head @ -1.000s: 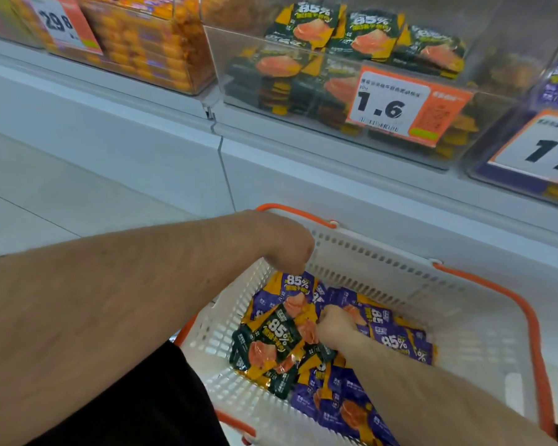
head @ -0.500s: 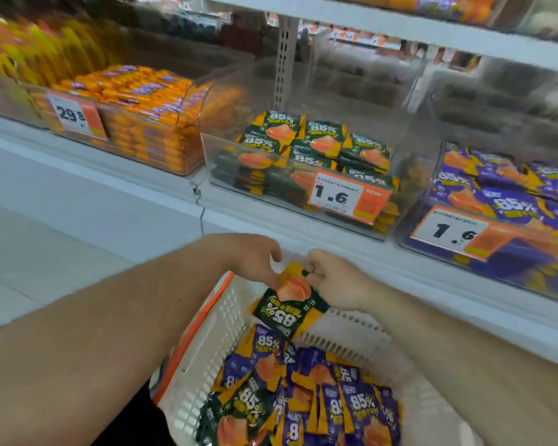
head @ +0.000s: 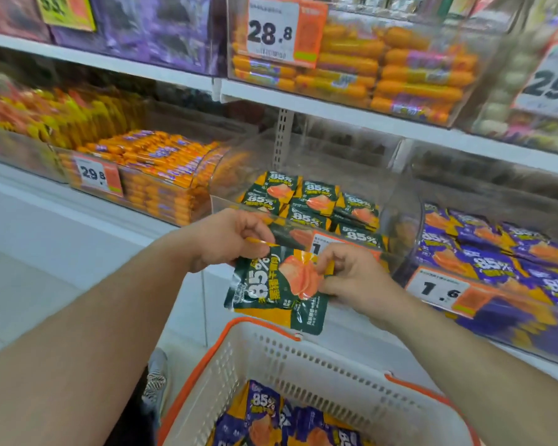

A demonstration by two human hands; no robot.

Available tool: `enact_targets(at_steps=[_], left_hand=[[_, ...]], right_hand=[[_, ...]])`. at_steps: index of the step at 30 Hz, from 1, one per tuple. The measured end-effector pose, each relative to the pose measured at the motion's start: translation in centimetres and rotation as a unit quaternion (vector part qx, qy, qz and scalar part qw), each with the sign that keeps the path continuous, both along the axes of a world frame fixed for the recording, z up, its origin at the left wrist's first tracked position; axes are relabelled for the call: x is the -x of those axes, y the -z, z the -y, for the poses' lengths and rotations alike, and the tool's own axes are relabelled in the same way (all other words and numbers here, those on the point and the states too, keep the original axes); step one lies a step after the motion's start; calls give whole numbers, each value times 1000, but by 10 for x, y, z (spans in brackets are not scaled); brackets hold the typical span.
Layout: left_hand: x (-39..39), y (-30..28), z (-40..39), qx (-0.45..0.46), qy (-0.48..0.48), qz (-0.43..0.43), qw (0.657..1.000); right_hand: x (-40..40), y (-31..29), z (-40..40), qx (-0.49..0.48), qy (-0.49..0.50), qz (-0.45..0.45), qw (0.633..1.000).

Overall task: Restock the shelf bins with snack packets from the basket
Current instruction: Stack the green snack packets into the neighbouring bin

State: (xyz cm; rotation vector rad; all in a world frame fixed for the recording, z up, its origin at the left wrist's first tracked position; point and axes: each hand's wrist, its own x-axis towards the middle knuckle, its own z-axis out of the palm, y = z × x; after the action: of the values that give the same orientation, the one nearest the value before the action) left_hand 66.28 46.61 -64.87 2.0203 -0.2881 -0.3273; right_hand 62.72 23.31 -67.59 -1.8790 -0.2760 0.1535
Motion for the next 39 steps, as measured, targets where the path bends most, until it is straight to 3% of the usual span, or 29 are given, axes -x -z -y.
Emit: enact_targets(at_steps=[4,9,14,16,19,20,24,28,30,32,34,36,39], left_hand=[[-4,-8,0,49,-14,16,999],[-9,-14,13,67,-91,79,990],[-31,-19,7,74,-334,245,907],[-39,-16,0,5,-340,271,901],[-46,-5,5,-257,-244,238,904],[-46,-1,9,-305,-213,218,902],[-47,12,13,-343,-162,201,903],[-50,13,10,-326,-150,204,911],[-51,14,11,-300,-159,218,915],[-52,15,10,-264,-182,230,919],[-53,15,11,-242,-197,239,920],[-54,15,13,-231,-204,237,921],[-56,16,17,-217,-204,222,928]], right_hand=[[-8,-28,1,40,-35,31,998],[-9,-45,-7,53,-84,-27,995],[-29,-54,-11,-92,32,-55,994],[-48,-59,-13,-97,99,-30,990],[-87,-64,-20,-70,154,-26,985],[-102,-64,-24,-68,163,-34,984],[-156,-52,-43,-27,200,-65,977],[-197,-37,-58,75,196,-45,977],[-212,-31,-63,205,146,-12,968],[-215,-30,-69,374,115,23,920],[-215,-30,-75,482,98,31,870],[-216,-29,-78,529,77,35,844],[-218,-28,-83,521,50,21,852]])
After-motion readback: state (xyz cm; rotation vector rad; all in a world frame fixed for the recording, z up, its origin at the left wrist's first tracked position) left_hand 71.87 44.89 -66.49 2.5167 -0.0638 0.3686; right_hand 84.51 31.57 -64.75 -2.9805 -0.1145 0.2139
